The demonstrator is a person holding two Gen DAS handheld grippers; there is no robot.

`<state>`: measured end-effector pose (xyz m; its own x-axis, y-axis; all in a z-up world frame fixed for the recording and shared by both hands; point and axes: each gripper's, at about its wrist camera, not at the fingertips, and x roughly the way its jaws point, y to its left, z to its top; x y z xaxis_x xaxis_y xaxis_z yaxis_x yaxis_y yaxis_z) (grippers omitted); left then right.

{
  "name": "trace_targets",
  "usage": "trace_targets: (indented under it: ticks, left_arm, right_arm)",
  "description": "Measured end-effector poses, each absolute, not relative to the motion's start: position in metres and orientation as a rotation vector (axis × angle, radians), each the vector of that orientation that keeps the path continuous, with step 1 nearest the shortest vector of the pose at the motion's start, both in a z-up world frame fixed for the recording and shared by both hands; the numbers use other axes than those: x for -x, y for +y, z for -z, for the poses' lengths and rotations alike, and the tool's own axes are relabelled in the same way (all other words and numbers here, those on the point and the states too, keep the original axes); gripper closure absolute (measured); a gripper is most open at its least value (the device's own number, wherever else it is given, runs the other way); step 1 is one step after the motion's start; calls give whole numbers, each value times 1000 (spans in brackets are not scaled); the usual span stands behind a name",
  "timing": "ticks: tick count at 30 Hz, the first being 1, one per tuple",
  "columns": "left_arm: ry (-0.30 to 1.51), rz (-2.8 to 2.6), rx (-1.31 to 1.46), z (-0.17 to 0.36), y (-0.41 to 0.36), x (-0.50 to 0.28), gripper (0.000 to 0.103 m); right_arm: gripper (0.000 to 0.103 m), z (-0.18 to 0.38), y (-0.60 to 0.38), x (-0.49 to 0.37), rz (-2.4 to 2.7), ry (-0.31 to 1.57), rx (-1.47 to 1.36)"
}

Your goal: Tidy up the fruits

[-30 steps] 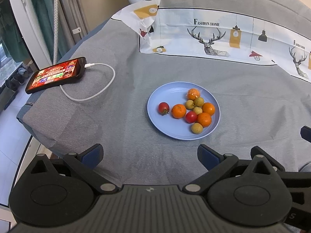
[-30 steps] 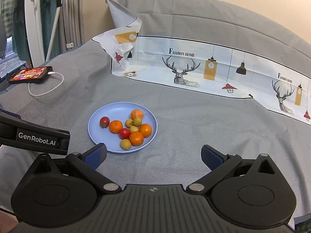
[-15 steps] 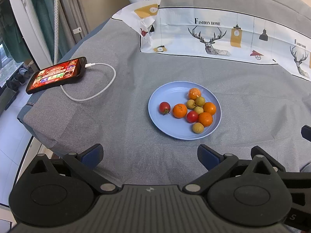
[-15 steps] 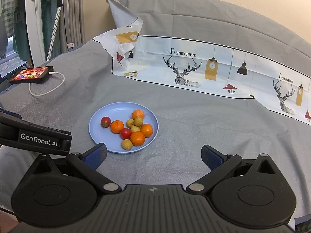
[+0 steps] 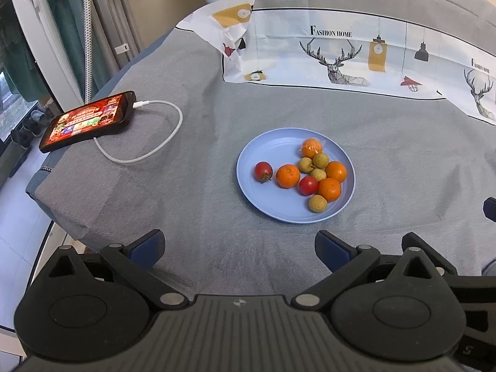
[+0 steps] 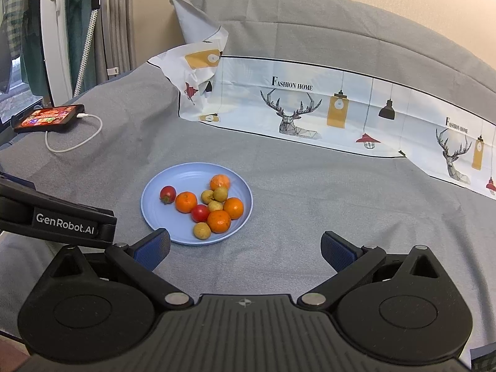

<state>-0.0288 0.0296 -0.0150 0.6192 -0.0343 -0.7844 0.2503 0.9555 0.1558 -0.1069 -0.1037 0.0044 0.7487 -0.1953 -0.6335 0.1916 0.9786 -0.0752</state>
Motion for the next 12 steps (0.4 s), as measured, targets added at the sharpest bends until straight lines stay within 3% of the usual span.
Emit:
trace_targets:
  ticks: [12]
  left_arm:
    - [884, 176, -268, 14, 23, 19, 0]
  right_arm:
    - [1, -6, -107, 98, 218, 680, 13]
